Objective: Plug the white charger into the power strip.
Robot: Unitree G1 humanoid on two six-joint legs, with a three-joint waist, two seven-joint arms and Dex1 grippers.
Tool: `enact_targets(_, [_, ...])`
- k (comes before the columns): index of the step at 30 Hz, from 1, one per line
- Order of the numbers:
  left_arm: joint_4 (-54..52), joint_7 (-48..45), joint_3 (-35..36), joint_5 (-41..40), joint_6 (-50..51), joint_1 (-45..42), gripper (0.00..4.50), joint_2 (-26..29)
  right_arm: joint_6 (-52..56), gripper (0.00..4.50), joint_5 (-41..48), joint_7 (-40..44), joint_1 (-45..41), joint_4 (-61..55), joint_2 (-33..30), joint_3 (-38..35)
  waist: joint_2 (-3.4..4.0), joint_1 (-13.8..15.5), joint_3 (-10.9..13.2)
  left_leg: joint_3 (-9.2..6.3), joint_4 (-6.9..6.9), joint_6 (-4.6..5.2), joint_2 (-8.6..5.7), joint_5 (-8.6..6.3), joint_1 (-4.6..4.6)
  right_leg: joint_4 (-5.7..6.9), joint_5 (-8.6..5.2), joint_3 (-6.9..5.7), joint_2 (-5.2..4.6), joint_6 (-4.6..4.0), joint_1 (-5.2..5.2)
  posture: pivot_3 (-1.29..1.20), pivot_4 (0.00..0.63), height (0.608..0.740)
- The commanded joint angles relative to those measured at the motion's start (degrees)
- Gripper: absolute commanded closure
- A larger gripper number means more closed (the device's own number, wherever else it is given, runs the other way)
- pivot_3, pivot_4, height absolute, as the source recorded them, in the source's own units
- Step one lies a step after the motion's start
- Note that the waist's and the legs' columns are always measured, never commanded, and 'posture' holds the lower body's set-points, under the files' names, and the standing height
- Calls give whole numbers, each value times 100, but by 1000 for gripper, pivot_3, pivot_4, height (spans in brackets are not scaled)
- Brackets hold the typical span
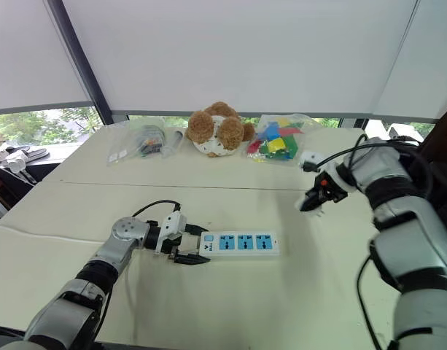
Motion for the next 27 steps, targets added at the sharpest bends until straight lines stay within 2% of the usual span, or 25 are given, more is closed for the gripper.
enact_targets(1, [134, -614, -397, 265, 154, -59, 1492, 26, 339, 3771, 1073, 55, 455, -1339, -55, -676, 0, -86, 0, 0, -3, 5, 2, -3, 0, 0, -1, 0, 2, 0, -2, 0, 150, 739])
enact_targets(3, [241, -754, -381, 260, 175, -202, 1492, 9, 1028, 3771, 1496, 54, 737, -1795, 28, -1054, -1, -102, 1, 2, -1, 8, 1, -4, -5, 0, -1, 0, 1, 0, -8, 0, 150, 739])
enact_targets(5, [386, -886, -346, 268, 182, -327, 1492, -5, 1490, 3771, 1525, -373, 1054, -2090, 139, -1260, -5, -107, 3, 2, 4, 8, 1, -4, -7, 1, -1, 0, 0, 0, -8, 0, 150, 739])
enact_targets(9, [627, -1003, -366, 284, 97, -514, 1492, 1, 1423, 3771, 2258, -1481, 2228, -3059, 988, -2456, -33, -78, 5, -1, 9, 8, 2, -4, -6, 6, -1, 0, 1, -2, -7, 0, 150, 739])
enact_targets(11, [690, -1006, -456, 196, 100, -589, 1492, 61, 1402, 3771, 2466, -1938, 2795, -3649, 1380, -2775, -38, -71, 8, -4, 7, 8, 3, -5, -7, 6, -1, -1, 2, -2, -8, 0, 150, 739])
enact_targets(18, [719, -1006, -730, -100, 243, -724, 1492, 284, 1048, 3771, 2531, -2839, 4127, -4706, 1986, -3057, -48, -89, 13, -2, 9, 8, 3, -4, -9, 12, -1, 1, 3, -1, -13, 0, 150, 739])
enact_targets(27, [923, -1006, -883, -190, 150, -876, 1492, 420, 533, 3771, 2435, -2914, 4872, -4736, 1968, -3099, -58, -141, 19, -3, 8, 9, 5, -5, -5, 12, -1, 3, 5, -1, -10, 0, 150, 739])
